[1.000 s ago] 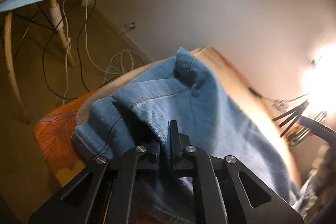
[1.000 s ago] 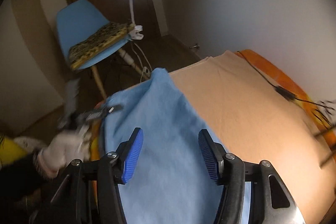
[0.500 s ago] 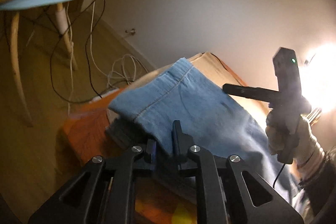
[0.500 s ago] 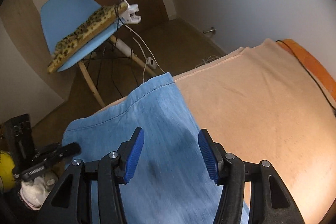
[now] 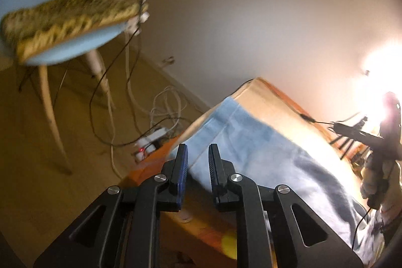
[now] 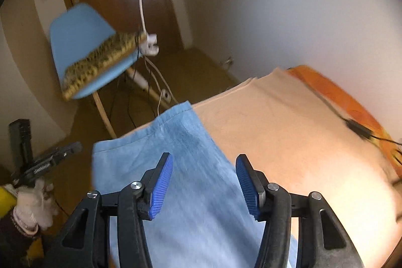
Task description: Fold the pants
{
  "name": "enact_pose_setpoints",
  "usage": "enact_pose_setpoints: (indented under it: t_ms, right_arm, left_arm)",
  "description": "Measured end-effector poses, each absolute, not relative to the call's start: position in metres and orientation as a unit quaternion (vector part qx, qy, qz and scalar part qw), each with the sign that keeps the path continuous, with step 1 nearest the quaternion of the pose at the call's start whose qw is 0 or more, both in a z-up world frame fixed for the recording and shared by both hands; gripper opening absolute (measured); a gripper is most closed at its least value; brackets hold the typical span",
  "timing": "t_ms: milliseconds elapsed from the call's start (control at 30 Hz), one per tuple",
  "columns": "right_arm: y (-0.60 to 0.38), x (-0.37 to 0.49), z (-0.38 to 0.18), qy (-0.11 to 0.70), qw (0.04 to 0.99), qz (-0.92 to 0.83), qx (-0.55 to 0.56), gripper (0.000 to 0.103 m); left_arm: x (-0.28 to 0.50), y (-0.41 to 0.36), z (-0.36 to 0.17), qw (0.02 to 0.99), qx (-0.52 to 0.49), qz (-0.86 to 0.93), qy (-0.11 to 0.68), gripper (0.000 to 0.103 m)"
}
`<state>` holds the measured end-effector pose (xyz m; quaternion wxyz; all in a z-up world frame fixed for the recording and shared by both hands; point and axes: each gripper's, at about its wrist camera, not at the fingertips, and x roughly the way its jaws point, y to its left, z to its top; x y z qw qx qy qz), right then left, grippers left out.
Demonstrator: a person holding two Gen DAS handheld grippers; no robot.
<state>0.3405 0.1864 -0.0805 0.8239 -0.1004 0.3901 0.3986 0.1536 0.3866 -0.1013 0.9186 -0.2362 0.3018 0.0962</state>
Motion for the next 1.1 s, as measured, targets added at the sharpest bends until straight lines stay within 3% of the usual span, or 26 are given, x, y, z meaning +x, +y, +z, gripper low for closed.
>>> enact_pose_setpoints:
  t_ms: [133,300,400,600,867,1100]
  right_arm:
    - [0.127,0.31,-0.042,0.369,0.854,0.361,-0.072,0.069]
    - [0.049,0.264,-0.008,0.344,0.885,0.313,-0.036,0.081]
    - [-0.001,0.23,0.005,0.333,0.904,0.266,-0.029,0.082]
    - [-0.092,0.177,0.011,0.332,0.927,0.176,-0.001,0.084]
    - [-0.212,0.136,-0.002,0.336,0.937,0.071,0.061,0.084]
    - [-0.298,0.116,-0.015,0.341,0.933,-0.005,0.113,0.084]
  left_arm:
    - [0.163,0.37,-0.057,0.929,-0.209,0.063,0.3,0.03]
    - [0.181,0.343,-0.003,0.939,-0.172,0.025,0.298,0.031]
    - [0.192,0.324,0.022,0.94,-0.162,0.004,0.3,0.039]
    - [0.222,0.251,0.064,0.943,-0.108,-0.059,0.311,0.039]
    - [0.241,0.128,0.06,0.926,-0.078,-0.165,0.33,0.054]
    - [0.252,0.025,0.009,0.89,-0.111,-0.237,0.373,0.054]
